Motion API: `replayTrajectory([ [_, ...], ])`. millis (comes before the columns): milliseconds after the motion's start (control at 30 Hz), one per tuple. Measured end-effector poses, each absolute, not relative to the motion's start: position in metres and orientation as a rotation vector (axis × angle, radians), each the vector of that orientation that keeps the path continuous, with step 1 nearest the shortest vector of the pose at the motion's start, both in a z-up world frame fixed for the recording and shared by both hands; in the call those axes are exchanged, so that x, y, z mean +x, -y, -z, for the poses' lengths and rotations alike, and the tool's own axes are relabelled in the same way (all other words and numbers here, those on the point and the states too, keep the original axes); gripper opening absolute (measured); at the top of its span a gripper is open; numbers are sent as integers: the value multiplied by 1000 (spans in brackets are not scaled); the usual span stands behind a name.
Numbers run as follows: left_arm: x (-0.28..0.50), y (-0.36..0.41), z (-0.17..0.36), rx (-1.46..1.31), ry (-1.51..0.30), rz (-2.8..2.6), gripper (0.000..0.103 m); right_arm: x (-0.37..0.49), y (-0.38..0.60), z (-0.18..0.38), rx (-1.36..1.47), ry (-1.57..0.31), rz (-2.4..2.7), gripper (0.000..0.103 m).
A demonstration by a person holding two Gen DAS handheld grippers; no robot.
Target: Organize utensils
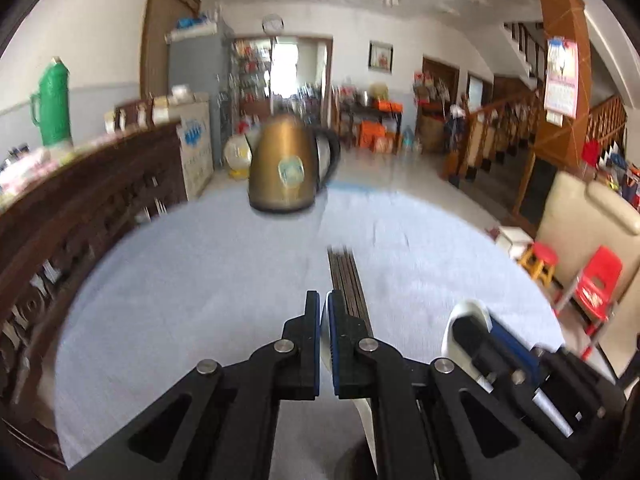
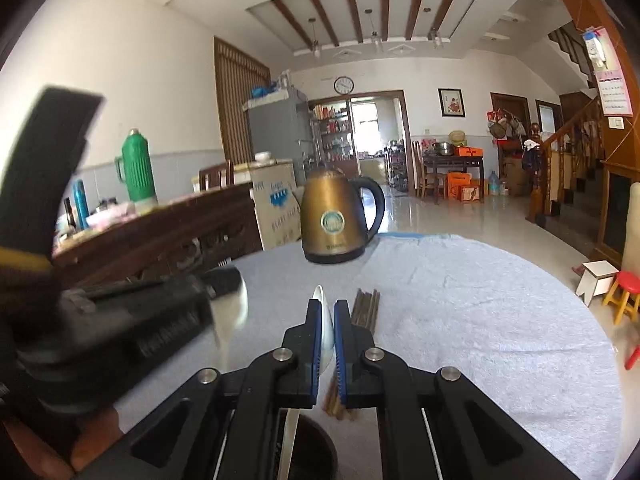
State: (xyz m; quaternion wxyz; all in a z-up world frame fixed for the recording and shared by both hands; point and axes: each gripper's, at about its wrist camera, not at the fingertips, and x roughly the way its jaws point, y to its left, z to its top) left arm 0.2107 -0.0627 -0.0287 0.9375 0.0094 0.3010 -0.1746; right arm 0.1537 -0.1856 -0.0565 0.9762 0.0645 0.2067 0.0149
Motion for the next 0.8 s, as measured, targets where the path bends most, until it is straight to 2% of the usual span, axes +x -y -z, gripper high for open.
replayTrajectory([
  [200,196,50,45,-2,-708,389,6,136,200,58,186,-474,-73,9],
  [433,172,34,33,7,-663,400,28,108,212,48,239,-466,-113,10],
  [700,203,13,37,-83,-740,367,30,106,201,51,228,-517,-162,11],
  [800,207,7,38,-105,-754,362,30,108,200,52,237,-530,-179,23],
])
